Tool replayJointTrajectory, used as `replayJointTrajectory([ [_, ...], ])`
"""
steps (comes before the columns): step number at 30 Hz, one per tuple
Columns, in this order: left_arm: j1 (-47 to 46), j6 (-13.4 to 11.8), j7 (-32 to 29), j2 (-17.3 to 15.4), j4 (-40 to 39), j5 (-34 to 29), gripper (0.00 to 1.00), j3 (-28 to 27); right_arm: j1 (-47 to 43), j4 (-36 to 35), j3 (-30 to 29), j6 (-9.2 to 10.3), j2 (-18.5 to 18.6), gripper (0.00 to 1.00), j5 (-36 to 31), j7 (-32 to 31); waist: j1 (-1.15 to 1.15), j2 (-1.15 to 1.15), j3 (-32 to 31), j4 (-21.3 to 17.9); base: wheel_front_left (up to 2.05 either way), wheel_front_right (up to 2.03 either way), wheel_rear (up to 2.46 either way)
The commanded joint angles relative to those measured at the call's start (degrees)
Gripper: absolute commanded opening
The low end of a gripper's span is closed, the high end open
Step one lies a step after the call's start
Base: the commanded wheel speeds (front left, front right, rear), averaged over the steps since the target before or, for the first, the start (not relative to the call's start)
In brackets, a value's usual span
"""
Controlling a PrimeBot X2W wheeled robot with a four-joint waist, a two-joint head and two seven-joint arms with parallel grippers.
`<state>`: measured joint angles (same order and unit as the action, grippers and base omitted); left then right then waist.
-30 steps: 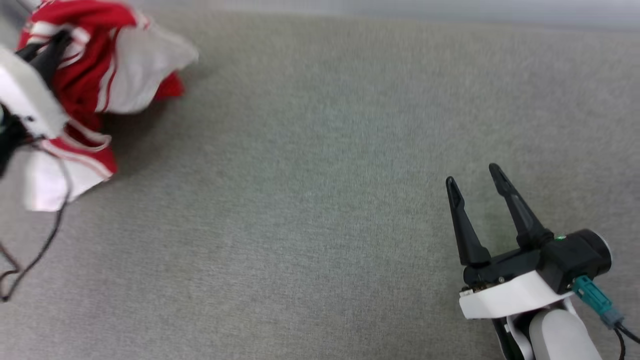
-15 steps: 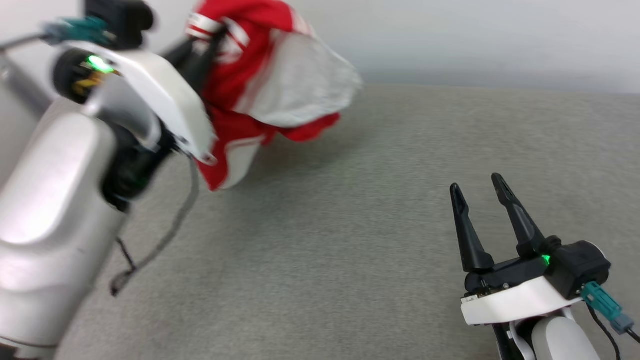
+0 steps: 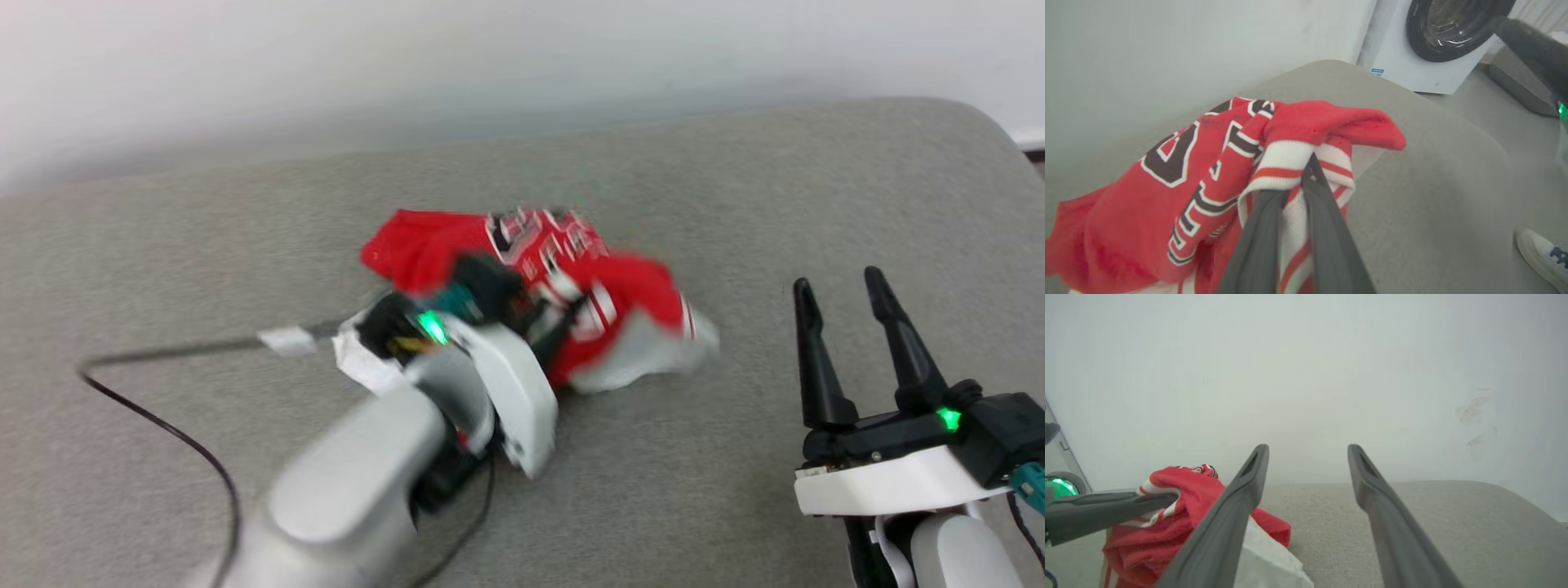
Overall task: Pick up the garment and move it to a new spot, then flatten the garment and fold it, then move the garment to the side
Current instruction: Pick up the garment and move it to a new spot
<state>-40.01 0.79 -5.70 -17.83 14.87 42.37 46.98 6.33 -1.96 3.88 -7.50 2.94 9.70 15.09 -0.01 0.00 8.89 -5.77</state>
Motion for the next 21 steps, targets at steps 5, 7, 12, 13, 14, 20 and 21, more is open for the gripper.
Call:
replayJointTrajectory([
  [5,5.6,1.6,3.4,4.9,8.4,-3.5,0.00,7.2,-0.1,-0.8,-1.2,0.01,-0.1,1.00,0.3,0.1,0.01,0.00,1.4,-2.6,0.00,0.00,0.00],
  [7,6.3,1.9,4.6,5.8,11.4,-4.9,0.56,8.9,-0.4,-0.8,-1.3,0.01,-0.1,1.00,0.6,0.1,0.01,0.00,1.4,-2.4,0.00,0.00,0.00],
  [12,7.6,3.0,6.6,8.1,15.2,-4.6,1.00,10.4,-0.9,-0.3,-1.1,0.01,-0.1,1.00,0.4,0.1,0.01,0.00,1.0,-0.6,0.00,0.00,0.00],
  [13,7.6,3.3,7.2,8.5,15.5,-4.3,1.00,10.1,-1.1,-0.1,-1.1,0.01,-0.1,1.00,0.2,0.1,0.01,0.00,0.7,0.0,0.00,0.00,0.00],
  [14,7.5,3.6,8.1,8.5,15.7,-4.2,1.00,10.0,-1.3,0.0,-1.1,0.01,-0.1,1.00,0.1,0.1,0.01,0.00,0.3,0.7,0.00,0.00,0.00],
  [20,7.1,2.9,12.7,7.2,14.3,-3.3,1.00,7.4,-2.8,0.9,-1.7,0.01,-0.1,1.00,-0.4,0.1,0.01,0.00,-3.1,5.2,0.00,0.00,0.00],
  [21,7.1,2.5,13.7,6.6,13.6,-3.2,1.00,6.7,-3.1,1.1,-1.9,0.01,-0.1,1.00,-0.4,0.1,0.01,0.00,-3.8,5.9,0.00,0.00,0.00],
])
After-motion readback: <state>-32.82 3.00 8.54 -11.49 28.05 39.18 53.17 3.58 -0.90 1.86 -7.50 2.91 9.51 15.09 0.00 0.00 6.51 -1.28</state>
